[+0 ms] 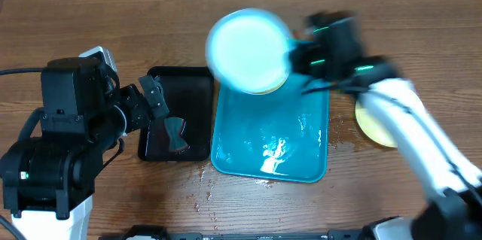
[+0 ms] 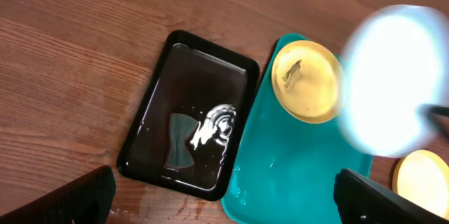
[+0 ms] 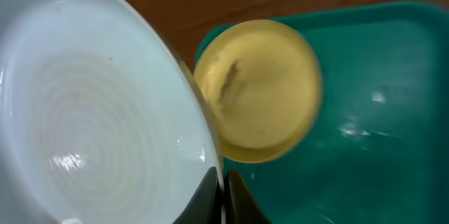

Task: Clean dirty plates on tray and stack at the side
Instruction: 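Place the white plate onto the yellow plate at the right side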

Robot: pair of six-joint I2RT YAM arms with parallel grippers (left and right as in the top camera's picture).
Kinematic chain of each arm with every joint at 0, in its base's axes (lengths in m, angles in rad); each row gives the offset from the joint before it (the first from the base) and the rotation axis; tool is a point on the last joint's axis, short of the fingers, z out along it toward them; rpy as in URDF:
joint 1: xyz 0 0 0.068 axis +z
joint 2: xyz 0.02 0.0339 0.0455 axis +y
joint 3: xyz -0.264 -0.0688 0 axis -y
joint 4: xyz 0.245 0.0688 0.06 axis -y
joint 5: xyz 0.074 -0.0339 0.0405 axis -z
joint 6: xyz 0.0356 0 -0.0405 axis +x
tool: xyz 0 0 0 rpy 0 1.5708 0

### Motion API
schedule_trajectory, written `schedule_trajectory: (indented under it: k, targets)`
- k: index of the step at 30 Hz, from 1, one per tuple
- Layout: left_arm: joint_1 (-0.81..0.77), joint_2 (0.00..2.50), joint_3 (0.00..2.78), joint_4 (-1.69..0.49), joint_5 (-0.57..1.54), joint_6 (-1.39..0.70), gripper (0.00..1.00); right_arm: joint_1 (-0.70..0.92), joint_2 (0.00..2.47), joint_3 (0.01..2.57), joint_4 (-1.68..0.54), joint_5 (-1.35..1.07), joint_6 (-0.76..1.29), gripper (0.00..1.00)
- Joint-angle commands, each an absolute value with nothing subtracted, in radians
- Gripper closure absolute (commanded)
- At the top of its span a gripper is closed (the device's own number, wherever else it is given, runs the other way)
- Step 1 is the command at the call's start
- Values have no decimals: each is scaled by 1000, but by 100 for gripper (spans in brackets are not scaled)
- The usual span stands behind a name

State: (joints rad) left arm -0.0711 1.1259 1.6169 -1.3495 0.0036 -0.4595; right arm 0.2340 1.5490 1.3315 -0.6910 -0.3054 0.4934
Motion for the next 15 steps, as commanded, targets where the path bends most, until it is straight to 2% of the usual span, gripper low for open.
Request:
schedule_trajectory:
  k: [1, 3, 6, 15]
  targets:
    - [-65, 1124, 1636, -1346, -7, -442, 0, 46, 1464, 1365, -851, -333, 532, 96]
    - [-65, 1124, 1636, -1346, -7, -442, 0, -86, 1473, 1354, -1016, -216, 532, 96]
    - [-65, 1124, 1636, -1346, -7, -442, 0, -215, 1494, 1303, -1135, -130, 527, 96]
    - [-65, 1124, 1636, -1346, -10, -441, 0, -460, 1541, 1011, -978, -105, 528, 96]
